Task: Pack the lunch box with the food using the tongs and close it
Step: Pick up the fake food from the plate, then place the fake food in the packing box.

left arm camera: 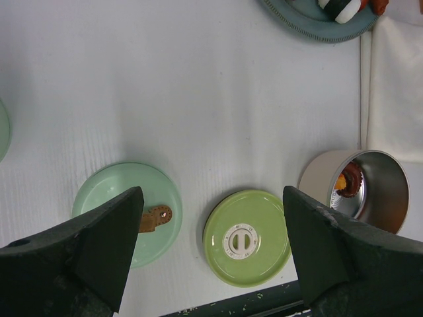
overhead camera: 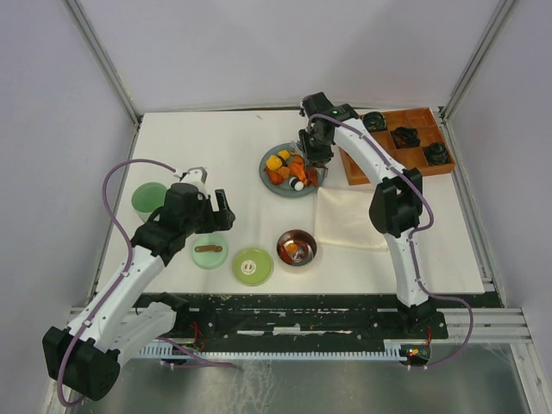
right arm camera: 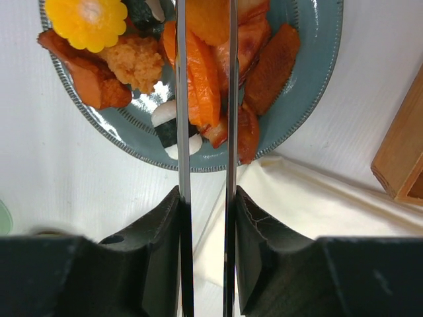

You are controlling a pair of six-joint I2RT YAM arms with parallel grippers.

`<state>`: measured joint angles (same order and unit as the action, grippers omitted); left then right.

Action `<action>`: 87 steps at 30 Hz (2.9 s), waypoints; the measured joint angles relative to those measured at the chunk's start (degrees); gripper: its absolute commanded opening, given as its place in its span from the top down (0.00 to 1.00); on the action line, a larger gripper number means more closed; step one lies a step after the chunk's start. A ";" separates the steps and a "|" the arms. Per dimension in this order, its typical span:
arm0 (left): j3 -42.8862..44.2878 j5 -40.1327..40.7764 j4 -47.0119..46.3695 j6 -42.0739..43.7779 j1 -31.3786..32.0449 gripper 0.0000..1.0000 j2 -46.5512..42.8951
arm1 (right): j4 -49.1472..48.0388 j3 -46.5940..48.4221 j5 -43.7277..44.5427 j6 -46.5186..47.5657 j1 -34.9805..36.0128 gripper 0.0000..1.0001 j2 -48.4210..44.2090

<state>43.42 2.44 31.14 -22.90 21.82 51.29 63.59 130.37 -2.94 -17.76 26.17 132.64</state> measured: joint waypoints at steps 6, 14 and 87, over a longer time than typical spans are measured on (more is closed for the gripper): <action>0.00 0.00 0.00 0.00 0.00 0.08 0.00 | -1.07 -2.78 -1.01 -0.94 -0.04 0.67 -4.37; 0.00 -0.02 0.00 0.00 0.00 0.08 0.00 | -1.81 -6.99 -1.70 -1.70 -0.04 0.67 -8.74; -0.02 -1.33 -0.02 0.00 0.00 0.08 -0.13 | 16.02 -46.77 -1.70 0.66 29.59 0.48 -46.75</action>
<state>43.40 1.10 31.11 -22.90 21.82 51.16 79.61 83.59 -4.64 -17.10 55.77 85.89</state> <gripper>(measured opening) 0.920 0.502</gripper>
